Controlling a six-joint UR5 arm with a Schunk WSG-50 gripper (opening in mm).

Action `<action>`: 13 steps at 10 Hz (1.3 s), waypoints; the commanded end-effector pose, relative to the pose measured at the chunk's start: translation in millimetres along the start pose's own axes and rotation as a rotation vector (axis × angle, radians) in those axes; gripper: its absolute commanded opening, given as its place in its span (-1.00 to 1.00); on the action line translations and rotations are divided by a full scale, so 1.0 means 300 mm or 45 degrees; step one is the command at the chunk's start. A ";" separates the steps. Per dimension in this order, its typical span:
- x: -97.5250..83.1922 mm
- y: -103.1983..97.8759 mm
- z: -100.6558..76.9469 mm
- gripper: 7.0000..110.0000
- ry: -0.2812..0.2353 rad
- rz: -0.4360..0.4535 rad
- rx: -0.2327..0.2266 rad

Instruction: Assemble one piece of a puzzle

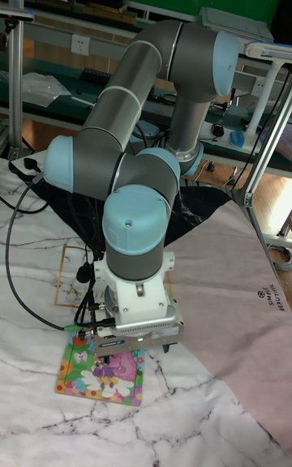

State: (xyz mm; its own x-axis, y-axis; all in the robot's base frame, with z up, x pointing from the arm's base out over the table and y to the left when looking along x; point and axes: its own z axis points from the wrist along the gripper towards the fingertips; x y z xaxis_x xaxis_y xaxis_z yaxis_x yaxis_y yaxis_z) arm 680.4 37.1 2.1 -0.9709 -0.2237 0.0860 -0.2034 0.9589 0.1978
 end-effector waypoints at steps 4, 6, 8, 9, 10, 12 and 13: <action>0.017 -0.005 -0.015 0.57 0.001 -0.008 -0.001; 0.007 0.013 -0.023 0.57 -0.015 -0.011 -0.019; -0.046 0.039 -0.031 0.57 -0.051 -0.019 -0.031; -0.077 0.047 -0.035 0.57 -0.070 -0.034 -0.025; -0.120 0.052 -0.038 0.57 -0.115 -0.063 -0.017; -0.149 0.049 -0.038 0.57 -0.145 -0.104 -0.002; -0.154 0.048 -0.036 0.57 -0.151 -0.110 0.000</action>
State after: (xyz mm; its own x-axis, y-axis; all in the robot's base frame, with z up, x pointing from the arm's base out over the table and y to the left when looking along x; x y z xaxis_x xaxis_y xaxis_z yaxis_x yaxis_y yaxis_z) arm 711.0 54.0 9.9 -0.9634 -0.2680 -0.0072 -0.2641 0.9439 0.1982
